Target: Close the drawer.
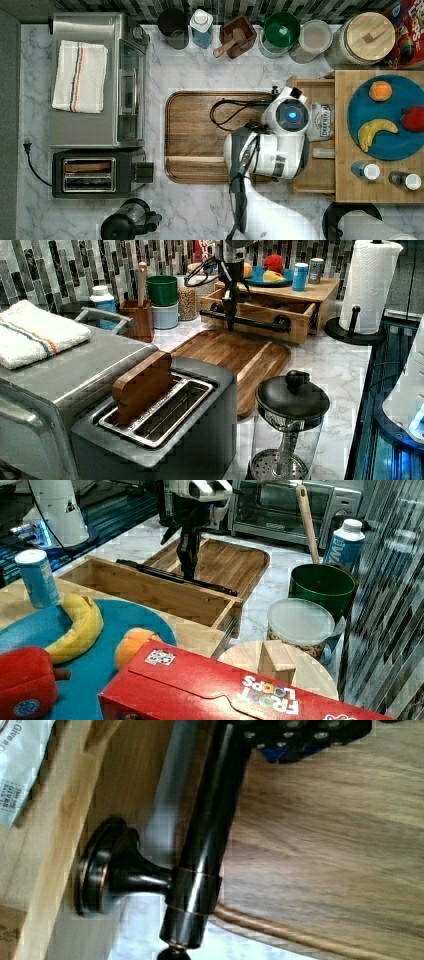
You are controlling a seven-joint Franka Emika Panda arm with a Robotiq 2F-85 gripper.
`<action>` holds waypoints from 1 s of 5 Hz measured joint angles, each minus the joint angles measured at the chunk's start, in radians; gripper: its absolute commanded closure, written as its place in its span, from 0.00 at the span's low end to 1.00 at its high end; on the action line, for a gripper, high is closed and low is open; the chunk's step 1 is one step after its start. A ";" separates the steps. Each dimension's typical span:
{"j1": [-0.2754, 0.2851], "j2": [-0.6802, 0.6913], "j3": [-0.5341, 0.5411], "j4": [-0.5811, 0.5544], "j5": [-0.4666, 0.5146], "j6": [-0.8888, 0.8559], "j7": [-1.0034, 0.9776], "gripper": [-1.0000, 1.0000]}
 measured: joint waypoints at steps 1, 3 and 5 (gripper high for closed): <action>-0.052 0.043 -0.003 0.045 0.021 -0.001 -0.086 1.00; -0.157 0.065 -0.039 0.088 0.025 0.011 -0.175 1.00; -0.174 0.080 -0.036 0.127 0.036 -0.035 -0.178 1.00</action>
